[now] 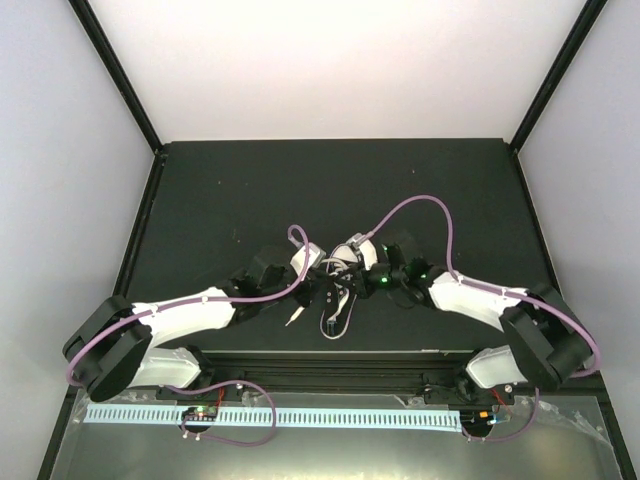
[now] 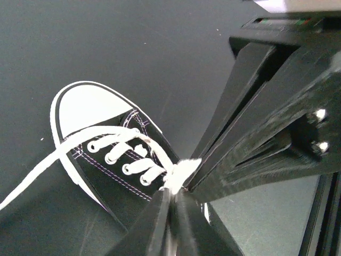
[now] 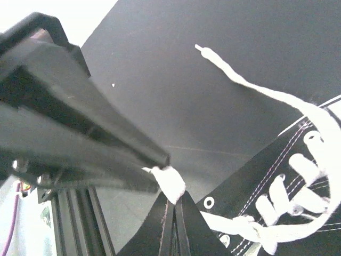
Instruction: Tie the shoes
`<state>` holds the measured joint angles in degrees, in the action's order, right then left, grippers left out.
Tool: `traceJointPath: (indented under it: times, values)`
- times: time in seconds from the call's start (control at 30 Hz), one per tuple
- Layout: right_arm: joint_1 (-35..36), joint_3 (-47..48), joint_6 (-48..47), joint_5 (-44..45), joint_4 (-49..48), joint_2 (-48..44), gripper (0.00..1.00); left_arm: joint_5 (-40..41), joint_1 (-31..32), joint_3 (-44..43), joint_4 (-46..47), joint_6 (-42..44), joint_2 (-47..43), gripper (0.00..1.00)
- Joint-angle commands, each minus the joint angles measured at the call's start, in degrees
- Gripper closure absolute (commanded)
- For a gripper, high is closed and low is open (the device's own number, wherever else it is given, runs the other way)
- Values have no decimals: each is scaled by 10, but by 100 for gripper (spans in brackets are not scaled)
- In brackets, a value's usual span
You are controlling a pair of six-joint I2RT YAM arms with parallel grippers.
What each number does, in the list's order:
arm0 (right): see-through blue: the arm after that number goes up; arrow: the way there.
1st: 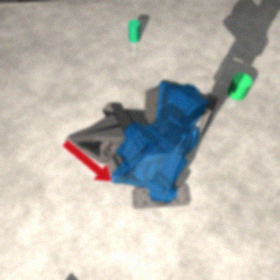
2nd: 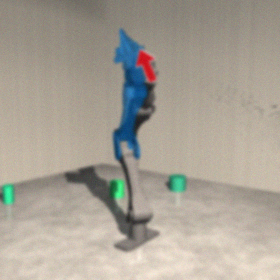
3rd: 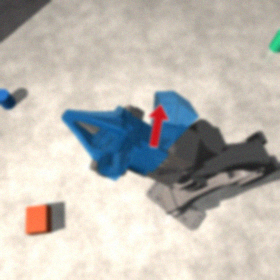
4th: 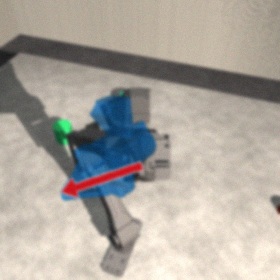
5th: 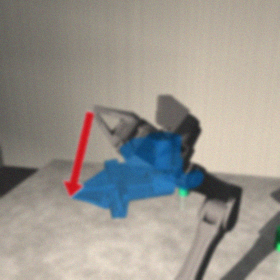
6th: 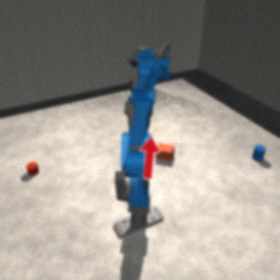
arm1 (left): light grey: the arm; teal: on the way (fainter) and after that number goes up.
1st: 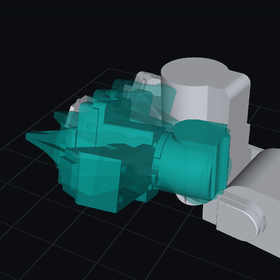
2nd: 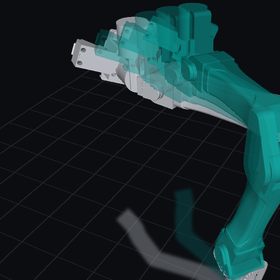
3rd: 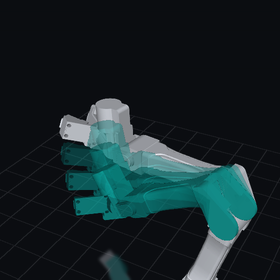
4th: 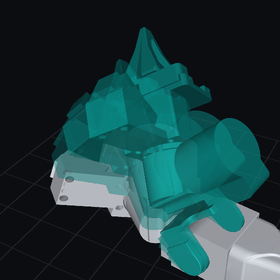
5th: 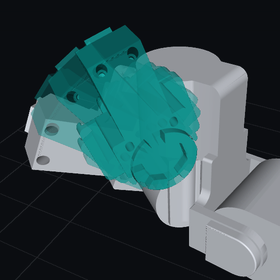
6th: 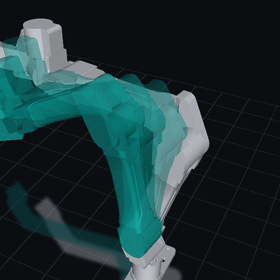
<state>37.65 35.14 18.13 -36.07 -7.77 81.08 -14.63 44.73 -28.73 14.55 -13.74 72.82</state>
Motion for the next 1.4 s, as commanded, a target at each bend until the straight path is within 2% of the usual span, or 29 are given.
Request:
traceJointPath:
  times: [0.0,0.07,0.13,0.27,0.4,0.47,0.57,0.7,1.0,1.37]
  values:
    - [1,-16,4,43,-34,-43,98,-6,3,7,-16,-7,-16,85]
    - [1,-19,3,46,-28,-52,98,5,3,14,-40,-8,-35,63]
    - [1,-20,0,49,-21,-57,98,24,3,23,-63,-7,-71,47]
    - [1,-23,-4,46,-15,-58,98,97,-1,39,-85,-14,-152,35]
    - [1,-24,-3,42,-17,-55,98,129,-43,14,-112,-11,-123,35]
    - [1,-24,-2,42,-20,-54,98,116,-73,-22,-144,0,-63,35]
    - [1,-25,0,39,-24,-52,98,105,-89,-113,-249,37,49,36]
    - [1,-25,0,35,-26,-52,98,97,-88,-168,-275,78,134,34]
    - [1,-28,2,29,-31,-54,98,99,-88,-238,-314,114,230,30]
    - [1,-25,10,13,-42,-40,98,129,-89,-258,-301,131,257,33]
